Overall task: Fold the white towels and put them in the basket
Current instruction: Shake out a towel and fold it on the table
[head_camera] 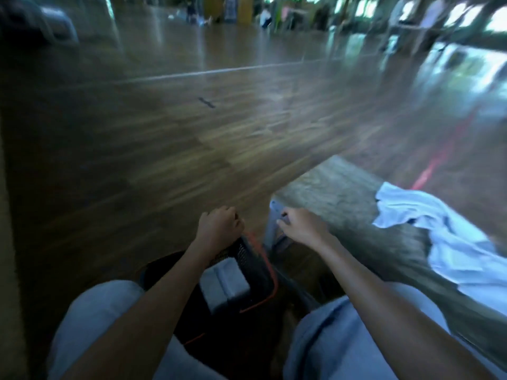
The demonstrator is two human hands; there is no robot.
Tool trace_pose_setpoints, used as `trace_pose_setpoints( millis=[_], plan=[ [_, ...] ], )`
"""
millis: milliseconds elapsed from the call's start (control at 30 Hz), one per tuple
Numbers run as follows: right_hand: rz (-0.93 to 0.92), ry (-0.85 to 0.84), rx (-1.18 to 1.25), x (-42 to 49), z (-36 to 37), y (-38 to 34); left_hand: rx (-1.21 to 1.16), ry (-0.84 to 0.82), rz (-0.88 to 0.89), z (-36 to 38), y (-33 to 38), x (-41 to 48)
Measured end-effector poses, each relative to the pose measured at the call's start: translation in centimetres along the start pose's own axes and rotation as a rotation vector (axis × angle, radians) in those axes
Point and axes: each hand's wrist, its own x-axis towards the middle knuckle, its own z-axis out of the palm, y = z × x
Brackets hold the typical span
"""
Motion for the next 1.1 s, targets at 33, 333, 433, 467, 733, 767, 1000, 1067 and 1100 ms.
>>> trace_pose_setpoints(
  millis=[33,333,433,467,733,767,1000,1067,1100],
  plan=[
    [0.025,0.027,0.007,-1.4,-1.4,1.0,-0.004,-0.001,0.035,-0.8,1.7,0.1],
    [0.355,0.199,0.025,-14.6,-6.0,13.4,-0.093,-0.173,0.451,-1.8,18.3,-1.3],
    [0.469,0.193,0.013,-19.0,-5.6,17.4,-0.071,-0.245,0.526,-0.3,23.8,-2.4],
    [0.501,0.186,0.024,-20.4,-5.4,18.6,-0.057,-0.26,0.551,0.2,25.4,-2.8],
    [0.688,0.213,0.137,-28.6,-3.4,25.9,-0.059,-0.386,0.76,4.0,34.9,-3.8],
    [0.697,0.217,0.143,-28.9,-3.0,26.4,-0.079,-0.398,0.773,4.6,35.6,-3.6],
    [0.705,0.247,0.11,-26.8,-1.0,29.9,-0.118,-0.271,0.806,9.2,38.4,-0.8],
    [0.656,0.262,0.072,-25.0,-1.0,30.8,-0.154,-0.262,0.754,10.5,38.8,0.5],
    [0.635,0.262,0.052,-23.9,-1.1,31.2,-0.173,-0.272,0.716,11.1,39.1,1.3]
  ],
)
